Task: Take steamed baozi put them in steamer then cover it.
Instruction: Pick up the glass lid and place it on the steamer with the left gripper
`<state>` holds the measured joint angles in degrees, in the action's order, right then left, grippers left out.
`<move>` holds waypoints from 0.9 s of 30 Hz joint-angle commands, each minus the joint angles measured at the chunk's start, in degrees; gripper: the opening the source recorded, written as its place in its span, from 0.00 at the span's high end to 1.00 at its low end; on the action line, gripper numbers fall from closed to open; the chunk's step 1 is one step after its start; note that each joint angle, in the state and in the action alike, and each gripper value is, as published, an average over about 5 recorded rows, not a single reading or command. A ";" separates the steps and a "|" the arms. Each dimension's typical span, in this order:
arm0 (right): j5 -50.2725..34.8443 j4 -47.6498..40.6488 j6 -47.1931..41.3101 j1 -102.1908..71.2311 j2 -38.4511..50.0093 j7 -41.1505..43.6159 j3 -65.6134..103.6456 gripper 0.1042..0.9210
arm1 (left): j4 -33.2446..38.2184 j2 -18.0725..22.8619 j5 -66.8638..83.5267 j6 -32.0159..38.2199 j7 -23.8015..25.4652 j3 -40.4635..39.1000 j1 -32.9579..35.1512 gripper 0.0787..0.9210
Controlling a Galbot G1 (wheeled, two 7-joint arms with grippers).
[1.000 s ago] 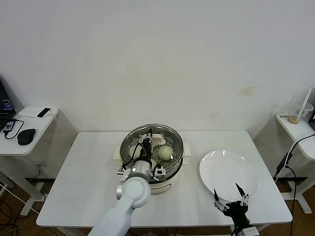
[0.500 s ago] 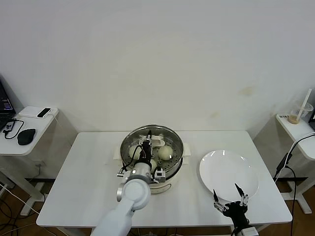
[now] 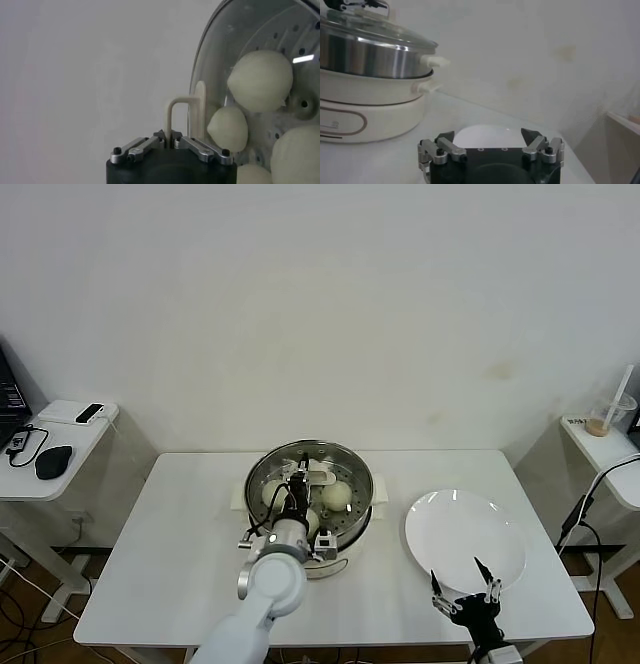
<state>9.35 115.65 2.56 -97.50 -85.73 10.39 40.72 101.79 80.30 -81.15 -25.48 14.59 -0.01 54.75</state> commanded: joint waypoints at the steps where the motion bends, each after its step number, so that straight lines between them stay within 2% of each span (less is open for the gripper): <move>1: 0.21 -0.07 -0.01 -0.02 -0.03 0.03 -0.02 0.12 | 4.53 -0.87 0.09 0.29 -0.38 0.33 1.49 0.78; 10: 0.59 -0.08 -0.15 -0.13 -0.01 0.08 -0.18 0.12 | 14.15 -6.06 4.73 2.17 -2.63 1.19 9.02 0.47; 15: 0.69 0.29 -0.26 -0.33 0.23 0.20 -0.38 0.12 | 19.93 -9.70 12.17 3.79 -4.83 1.40 14.30 0.31; 18: 0.67 0.62 -0.28 -0.54 0.44 0.27 -0.61 0.12 | 23.54 -10.32 18.69 5.27 -7.50 2.65 17.97 0.21; 20: 0.49 0.89 -0.25 -0.71 0.68 0.30 -0.67 0.12 | 25.14 -9.90 25.68 6.55 -10.31 4.70 20.93 0.15; 23: -0.16 1.03 0.05 -0.92 1.28 0.27 -0.71 0.12 | 24.97 -8.19 42.72 10.35 -14.76 9.82 25.38 0.12; 27: -1.78 0.94 0.57 -1.12 2.29 0.20 -0.96 0.12 | 23.11 -5.83 66.74 21.09 -21.07 18.54 31.49 0.12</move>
<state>9.30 116.45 2.62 -98.46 -84.49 10.66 40.00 120.52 73.20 -61.05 -19.10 6.17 4.92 71.27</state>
